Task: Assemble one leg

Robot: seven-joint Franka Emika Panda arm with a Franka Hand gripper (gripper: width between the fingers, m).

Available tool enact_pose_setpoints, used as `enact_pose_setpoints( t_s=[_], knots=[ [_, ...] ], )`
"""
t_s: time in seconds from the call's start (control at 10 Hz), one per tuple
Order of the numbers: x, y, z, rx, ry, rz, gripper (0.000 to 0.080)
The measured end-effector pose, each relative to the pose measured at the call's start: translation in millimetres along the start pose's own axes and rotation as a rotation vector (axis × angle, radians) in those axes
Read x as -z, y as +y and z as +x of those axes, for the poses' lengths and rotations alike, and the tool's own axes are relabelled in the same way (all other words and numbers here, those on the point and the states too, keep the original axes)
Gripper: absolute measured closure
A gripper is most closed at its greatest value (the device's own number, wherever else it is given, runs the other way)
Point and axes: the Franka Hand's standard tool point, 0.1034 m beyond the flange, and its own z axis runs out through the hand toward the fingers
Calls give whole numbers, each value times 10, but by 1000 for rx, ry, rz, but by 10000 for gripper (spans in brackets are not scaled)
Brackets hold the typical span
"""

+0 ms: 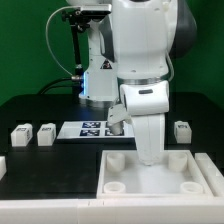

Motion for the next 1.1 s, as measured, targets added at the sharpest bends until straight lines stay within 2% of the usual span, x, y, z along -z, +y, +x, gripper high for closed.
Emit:
enact_pose_setpoints(
  t_s=[0.5,0.6,0.7,0.8,0.9,1.0,1.1],
  knots=[
    [-4,3,-13,33,4,-12,739],
    [-4,4,-17,32,4,-12,543],
    [-4,4,-18,32,4,-12,543],
    [-4,4,-20,32,4,-12,348],
    [-4,5,-21,31,4,-12,348],
    [-4,5,-23,31,4,-12,203],
    [-4,5,-24,31,4,-12,162]
  ],
)
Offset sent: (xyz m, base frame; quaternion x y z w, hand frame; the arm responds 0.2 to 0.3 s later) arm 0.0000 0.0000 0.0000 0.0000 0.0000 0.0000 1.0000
